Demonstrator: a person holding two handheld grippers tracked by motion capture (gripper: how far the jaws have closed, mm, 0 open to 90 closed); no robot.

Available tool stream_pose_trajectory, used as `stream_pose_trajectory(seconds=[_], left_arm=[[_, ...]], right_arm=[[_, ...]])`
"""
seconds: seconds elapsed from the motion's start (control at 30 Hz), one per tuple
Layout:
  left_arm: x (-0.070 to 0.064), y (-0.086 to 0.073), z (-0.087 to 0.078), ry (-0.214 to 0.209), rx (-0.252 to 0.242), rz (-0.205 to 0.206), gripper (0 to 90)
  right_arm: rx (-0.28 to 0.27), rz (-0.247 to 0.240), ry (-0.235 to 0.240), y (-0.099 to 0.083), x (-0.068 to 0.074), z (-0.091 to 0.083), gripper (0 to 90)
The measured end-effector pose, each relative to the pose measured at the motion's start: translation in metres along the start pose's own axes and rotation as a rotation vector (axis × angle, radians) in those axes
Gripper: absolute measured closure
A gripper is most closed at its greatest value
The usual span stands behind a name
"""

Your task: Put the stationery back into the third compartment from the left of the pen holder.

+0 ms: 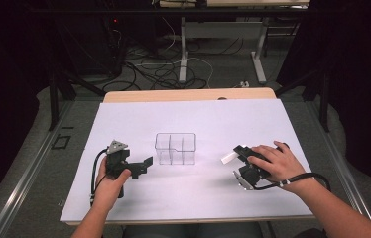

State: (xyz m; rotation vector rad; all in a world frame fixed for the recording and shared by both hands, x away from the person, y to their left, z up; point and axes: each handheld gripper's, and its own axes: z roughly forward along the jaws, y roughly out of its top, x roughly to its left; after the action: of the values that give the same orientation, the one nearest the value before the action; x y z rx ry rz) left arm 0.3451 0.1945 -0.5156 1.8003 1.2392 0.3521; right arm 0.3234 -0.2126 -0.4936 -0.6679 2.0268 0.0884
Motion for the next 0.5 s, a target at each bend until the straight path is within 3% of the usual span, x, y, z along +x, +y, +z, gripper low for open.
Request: stream_pose_trajectory(seconds=[0.17,0.47,0.5], left_arm=[[-0.005,0.005,-0.001,-0.04,0.026,0.001,0.2],[-0.022,0.006,-0.001,-0.086,0.045,0.077,1.1],[-0.025,0.007,-0.001,-0.093,0.043,0.075,1.5]], right_arm=[[-0.006,-0.04,-0.001,0.011,-0.004,0.0,67.1],[-0.049,-0.141,-0.053,0.032,-0.014,-0.002,67.1],[-0.054,-0.126,-0.051,0.033,-0.013,-0.002,67.1]])
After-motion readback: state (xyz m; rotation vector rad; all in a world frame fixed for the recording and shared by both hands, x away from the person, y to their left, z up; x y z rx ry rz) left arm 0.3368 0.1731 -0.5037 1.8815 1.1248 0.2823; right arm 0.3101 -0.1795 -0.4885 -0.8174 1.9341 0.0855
